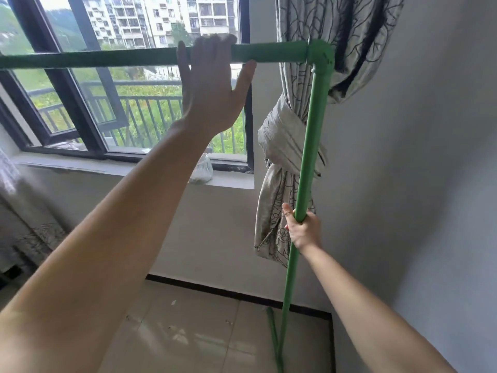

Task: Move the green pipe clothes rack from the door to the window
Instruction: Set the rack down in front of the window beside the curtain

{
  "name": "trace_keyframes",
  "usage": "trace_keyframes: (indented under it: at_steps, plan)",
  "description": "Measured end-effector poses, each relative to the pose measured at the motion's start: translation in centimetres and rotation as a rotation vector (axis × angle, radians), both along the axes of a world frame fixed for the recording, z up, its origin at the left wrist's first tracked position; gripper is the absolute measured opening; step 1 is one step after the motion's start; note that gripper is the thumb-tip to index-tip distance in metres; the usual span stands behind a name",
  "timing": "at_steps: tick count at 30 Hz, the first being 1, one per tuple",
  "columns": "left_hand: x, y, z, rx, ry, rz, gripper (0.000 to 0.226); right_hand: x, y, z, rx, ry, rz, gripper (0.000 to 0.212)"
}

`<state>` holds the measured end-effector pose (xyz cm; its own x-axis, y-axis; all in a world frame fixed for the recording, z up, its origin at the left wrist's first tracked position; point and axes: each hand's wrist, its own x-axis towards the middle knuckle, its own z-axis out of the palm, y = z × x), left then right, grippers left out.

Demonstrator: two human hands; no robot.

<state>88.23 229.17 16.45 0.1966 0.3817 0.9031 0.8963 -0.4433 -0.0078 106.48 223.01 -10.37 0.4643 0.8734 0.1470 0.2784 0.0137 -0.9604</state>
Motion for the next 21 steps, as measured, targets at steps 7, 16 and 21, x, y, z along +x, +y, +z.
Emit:
trace_keyframes:
  at_steps: [7,16,21]
  plan:
    - [1.9,3.6,-0.2,-0.064,0.065,0.018,0.055,2.2,2.8,0.6,-0.006,-0.142,0.025,0.056]
    - [1.7,3.1,-1.4,0.039,0.070,0.111,0.060,1.3,2.1,-0.2,0.022,-0.044,0.044,0.031]
    - [0.2,2.2,-1.0,-0.024,0.170,0.087,0.075,1.6,1.1,0.6,-0.148,-0.260,0.079,0.035]
